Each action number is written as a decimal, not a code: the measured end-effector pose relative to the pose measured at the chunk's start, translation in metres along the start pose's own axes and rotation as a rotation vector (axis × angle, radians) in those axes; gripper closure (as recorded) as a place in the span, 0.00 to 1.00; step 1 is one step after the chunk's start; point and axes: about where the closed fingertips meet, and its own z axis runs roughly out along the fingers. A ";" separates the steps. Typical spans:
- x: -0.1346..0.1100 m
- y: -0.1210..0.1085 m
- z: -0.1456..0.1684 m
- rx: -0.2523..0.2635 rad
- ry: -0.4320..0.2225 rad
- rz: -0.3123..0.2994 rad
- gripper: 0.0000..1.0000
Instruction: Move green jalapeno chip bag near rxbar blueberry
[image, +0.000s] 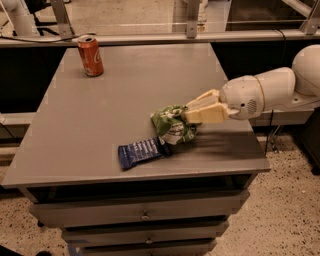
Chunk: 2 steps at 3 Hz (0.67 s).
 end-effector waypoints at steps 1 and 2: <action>0.023 0.001 0.004 -0.021 0.030 0.017 1.00; 0.037 -0.003 0.001 -0.024 0.056 0.010 1.00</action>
Offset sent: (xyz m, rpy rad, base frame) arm -0.0002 -0.0257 -0.0512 -0.0836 0.0102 0.0321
